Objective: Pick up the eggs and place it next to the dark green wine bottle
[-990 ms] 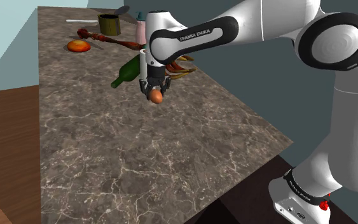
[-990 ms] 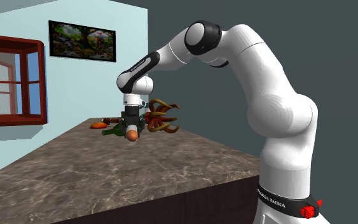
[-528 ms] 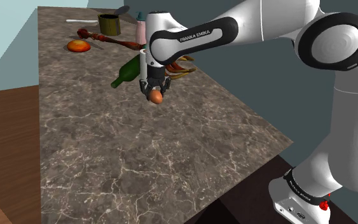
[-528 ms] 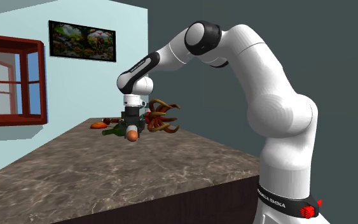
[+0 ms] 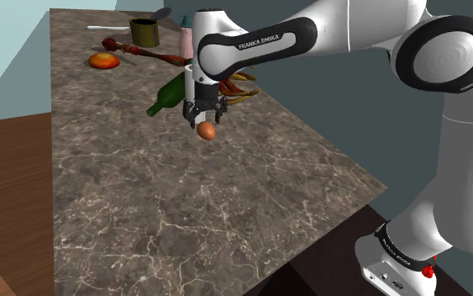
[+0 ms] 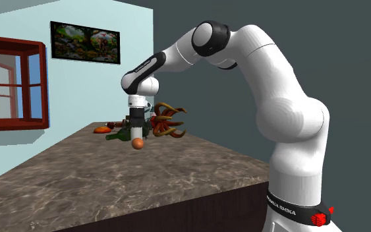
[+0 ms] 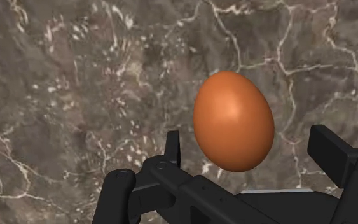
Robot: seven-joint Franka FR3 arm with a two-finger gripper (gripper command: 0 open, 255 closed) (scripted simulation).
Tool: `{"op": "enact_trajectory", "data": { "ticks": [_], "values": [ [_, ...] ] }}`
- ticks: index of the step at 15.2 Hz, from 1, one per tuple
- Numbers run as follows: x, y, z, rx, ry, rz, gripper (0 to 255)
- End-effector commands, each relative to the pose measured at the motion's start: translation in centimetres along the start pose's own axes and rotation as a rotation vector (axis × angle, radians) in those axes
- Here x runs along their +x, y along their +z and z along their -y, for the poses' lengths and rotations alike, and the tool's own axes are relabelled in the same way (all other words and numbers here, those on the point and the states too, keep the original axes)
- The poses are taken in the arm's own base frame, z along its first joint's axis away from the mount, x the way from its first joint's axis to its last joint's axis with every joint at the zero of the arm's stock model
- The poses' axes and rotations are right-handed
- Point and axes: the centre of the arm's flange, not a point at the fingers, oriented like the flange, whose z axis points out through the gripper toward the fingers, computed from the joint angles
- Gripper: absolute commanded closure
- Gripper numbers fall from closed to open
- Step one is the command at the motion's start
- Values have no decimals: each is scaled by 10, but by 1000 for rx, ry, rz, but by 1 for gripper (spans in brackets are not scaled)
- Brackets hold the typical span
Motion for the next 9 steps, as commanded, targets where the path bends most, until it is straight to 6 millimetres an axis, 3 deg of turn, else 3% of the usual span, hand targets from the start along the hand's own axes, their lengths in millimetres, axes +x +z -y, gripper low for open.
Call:
{"op": "enact_trajectory", "data": {
  "ticks": [1,2,9],
  "values": [
    [-1,-24,1,-1,0,2,0],
    [-1,-34,1,-1,0,2,0],
    [-1,-34,1,-1,0,2,0]
  ]
}}
